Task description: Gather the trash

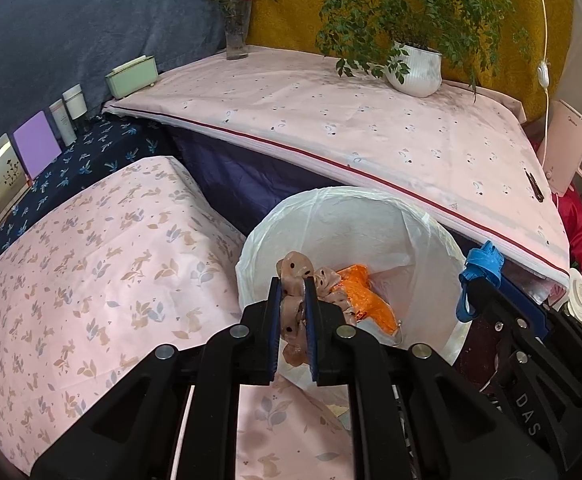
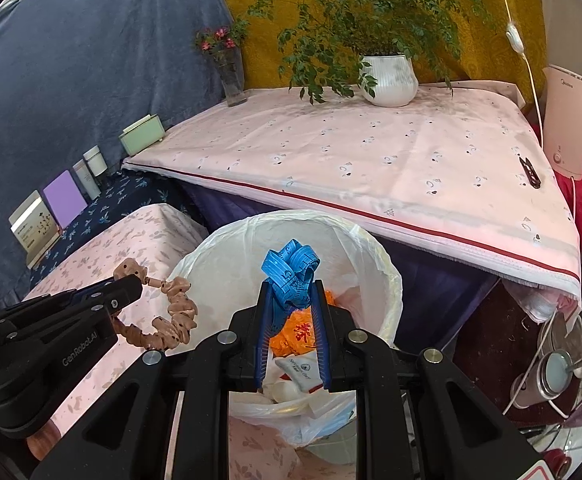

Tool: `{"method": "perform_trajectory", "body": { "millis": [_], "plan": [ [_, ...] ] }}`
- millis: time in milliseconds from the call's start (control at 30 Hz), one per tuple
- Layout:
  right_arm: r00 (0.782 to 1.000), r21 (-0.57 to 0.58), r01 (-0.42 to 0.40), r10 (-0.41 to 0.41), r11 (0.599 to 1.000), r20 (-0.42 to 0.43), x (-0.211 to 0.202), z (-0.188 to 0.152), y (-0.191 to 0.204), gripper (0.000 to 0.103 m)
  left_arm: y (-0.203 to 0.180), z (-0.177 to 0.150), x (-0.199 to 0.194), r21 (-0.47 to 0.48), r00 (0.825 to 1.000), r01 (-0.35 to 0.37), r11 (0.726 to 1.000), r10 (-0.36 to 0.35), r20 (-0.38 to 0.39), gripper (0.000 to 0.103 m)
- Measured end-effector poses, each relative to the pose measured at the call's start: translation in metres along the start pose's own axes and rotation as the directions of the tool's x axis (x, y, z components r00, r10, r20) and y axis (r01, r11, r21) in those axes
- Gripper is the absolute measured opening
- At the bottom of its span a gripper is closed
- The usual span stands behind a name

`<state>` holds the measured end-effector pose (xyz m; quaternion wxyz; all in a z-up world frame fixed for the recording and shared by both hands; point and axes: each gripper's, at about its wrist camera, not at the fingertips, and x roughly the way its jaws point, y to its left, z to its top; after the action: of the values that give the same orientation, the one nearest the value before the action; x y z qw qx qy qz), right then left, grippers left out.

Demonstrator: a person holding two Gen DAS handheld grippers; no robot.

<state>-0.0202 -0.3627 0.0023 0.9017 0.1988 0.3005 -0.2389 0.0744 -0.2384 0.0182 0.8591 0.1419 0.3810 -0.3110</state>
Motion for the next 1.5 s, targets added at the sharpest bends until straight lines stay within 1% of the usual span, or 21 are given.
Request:
{"method": "perform_trajectory", "body": {
  "millis": [200,267,300,333,367,400,433,600,733,900,967,1000,1033,1267,1333,1500],
  "plan": [
    [1.0,-0.002,0.005,-0.005,1.0,-0.005,0.007,0.002,-0.002,0.018,-0.005,0.006,0.007,0.0,1.0,0.015,1.0,-0.015,0.001,0.013],
    [1.0,-0.003,0.005,-0.005,1.0,-0.007,0.011,0.003,-0.002,0.018,-0.007,0.008,0.009,0.0,1.0,0.019,1.0,-0.019,0.006,0.016],
    [1.0,-0.003,0.006,-0.006,1.0,-0.009,0.012,0.004,-0.002,0.018,-0.006,0.009,0.01,0.0,1.0,0.019,1.0,-0.019,0.006,0.021],
    [1.0,-0.004,0.006,-0.006,1.0,-0.01,0.014,0.004,-0.001,0.019,-0.006,0.01,0.011,-0.005,1.0,0.012,1.0,-0.012,0.007,0.033],
    [1.0,-0.004,0.006,-0.006,1.0,-0.012,0.016,0.004,-0.001,0.019,-0.005,0.011,0.012,-0.011,1.0,0.009,1.0,-0.009,0.009,0.04],
    [1.0,-0.005,0.006,-0.006,1.0,-0.013,0.017,0.004,-0.001,0.019,-0.003,0.011,0.012,-0.02,1.0,0.005,1.0,-0.004,0.016,0.049],
    [1.0,-0.007,0.006,-0.006,1.0,-0.014,0.019,0.005,0.0,0.019,-0.001,0.012,0.012,-0.028,1.0,0.002,1.0,-0.002,0.023,0.051],
    [1.0,-0.01,-0.003,0.003,1.0,-0.022,0.026,0.006,0.004,0.02,0.009,0.011,0.014,-0.044,1.0,-0.003,0.999,0.004,0.016,0.051],
    [1.0,-0.019,-0.008,0.008,1.0,-0.022,0.029,0.007,0.01,0.022,0.016,0.01,0.015,-0.059,1.0,-0.012,0.998,0.013,0.016,0.056],
    [1.0,-0.029,-0.012,0.011,1.0,-0.016,0.029,0.008,0.017,0.022,0.021,0.009,0.013,-0.062,1.0,-0.02,0.998,0.021,0.017,0.056],
    [1.0,-0.031,-0.017,0.016,0.999,-0.018,0.03,0.009,0.019,0.025,0.024,0.008,0.012,-0.067,1.0,-0.024,0.997,0.025,0.018,0.059],
    [1.0,-0.032,-0.018,0.018,0.999,-0.018,0.03,0.009,0.02,0.03,0.025,0.007,0.012,-0.07,0.999,-0.026,0.997,0.027,0.021,0.062],
    [1.0,-0.033,-0.017,0.017,0.999,-0.015,0.029,0.01,0.021,0.035,0.027,0.007,0.01,-0.072,0.999,-0.03,0.997,0.032,0.025,0.063],
    [1.0,-0.058,-0.023,0.022,0.998,-0.011,0.024,0.01,0.029,0.041,0.036,0.002,0.005,-0.088,0.998,-0.045,0.995,0.048,0.029,0.063],
    [1.0,-0.061,-0.02,0.02,0.998,-0.008,0.021,0.01,0.03,0.044,0.039,0.0,0.004,-0.092,0.998,-0.049,0.995,0.052,0.03,0.063],
    [1.0,-0.068,-0.018,0.018,0.998,-0.006,0.015,0.009,0.032,0.045,0.046,-0.005,-0.003,-0.108,0.998,-0.056,0.993,0.06,0.034,0.067]
  ]
}}
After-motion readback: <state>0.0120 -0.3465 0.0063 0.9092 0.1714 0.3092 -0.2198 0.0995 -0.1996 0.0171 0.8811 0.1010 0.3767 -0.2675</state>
